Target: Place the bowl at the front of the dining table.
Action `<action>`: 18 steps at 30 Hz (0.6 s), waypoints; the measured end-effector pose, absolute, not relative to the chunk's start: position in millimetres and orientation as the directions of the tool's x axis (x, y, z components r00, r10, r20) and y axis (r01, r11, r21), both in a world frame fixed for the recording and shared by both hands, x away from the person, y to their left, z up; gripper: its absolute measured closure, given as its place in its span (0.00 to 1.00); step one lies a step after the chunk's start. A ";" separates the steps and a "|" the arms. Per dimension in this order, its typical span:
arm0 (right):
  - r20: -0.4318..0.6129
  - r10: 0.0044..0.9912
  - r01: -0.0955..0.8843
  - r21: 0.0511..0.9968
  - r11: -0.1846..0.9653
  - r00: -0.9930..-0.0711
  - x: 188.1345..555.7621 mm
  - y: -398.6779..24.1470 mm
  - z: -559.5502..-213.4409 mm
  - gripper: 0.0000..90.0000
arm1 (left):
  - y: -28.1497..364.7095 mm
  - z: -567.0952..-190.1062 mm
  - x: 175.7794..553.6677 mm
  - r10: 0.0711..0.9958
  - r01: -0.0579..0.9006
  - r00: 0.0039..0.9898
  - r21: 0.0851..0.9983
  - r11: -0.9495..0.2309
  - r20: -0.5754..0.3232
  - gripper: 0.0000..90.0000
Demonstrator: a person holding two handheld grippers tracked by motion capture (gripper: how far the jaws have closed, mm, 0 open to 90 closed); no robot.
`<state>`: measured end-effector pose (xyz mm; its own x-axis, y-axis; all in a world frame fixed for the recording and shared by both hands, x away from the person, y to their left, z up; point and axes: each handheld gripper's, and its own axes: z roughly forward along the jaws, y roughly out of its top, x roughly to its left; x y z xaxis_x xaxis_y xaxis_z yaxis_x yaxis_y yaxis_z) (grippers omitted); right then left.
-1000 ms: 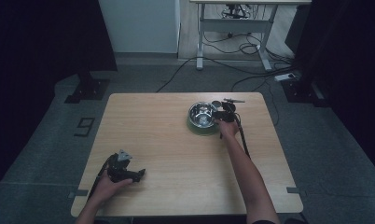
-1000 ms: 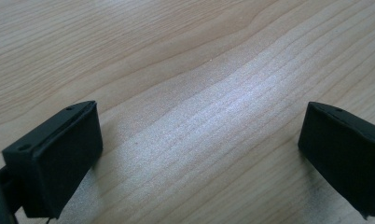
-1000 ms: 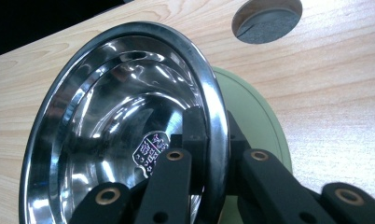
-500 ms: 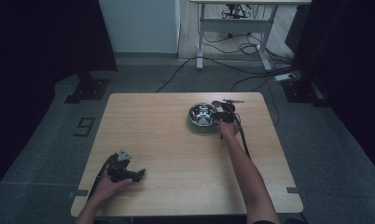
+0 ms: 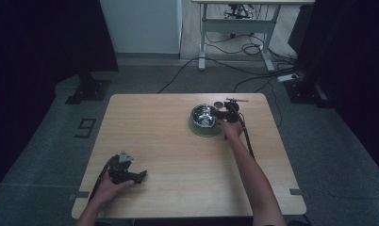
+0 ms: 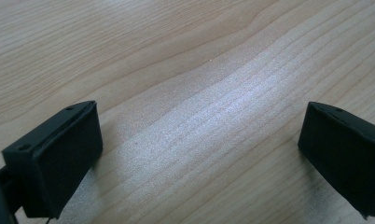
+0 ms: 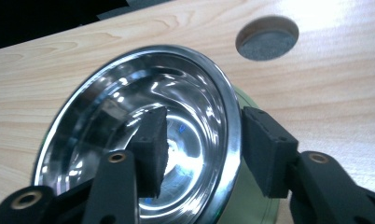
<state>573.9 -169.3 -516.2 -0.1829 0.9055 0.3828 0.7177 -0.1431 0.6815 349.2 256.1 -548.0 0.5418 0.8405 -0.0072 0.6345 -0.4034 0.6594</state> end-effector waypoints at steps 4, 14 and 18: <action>0.370 0.909 0.686 0.712 -0.147 -0.190 565.7 -171.8 -508.3 0.48 | 256.0 -548.1 349.2 0.841 0.634 0.541 0.660 -0.403 -0.007 0.00; 0.329 0.909 0.660 0.747 -0.084 -0.257 547.0 -182.1 -500.3 0.42 | 256.0 -548.1 349.2 0.841 0.634 0.541 0.660 -0.403 -0.007 0.00; 0.316 0.907 0.656 0.752 -0.062 -0.278 538.1 -184.2 -498.5 0.42 | 256.0 -548.0 349.1 0.841 0.634 0.542 0.659 -0.403 -0.007 0.00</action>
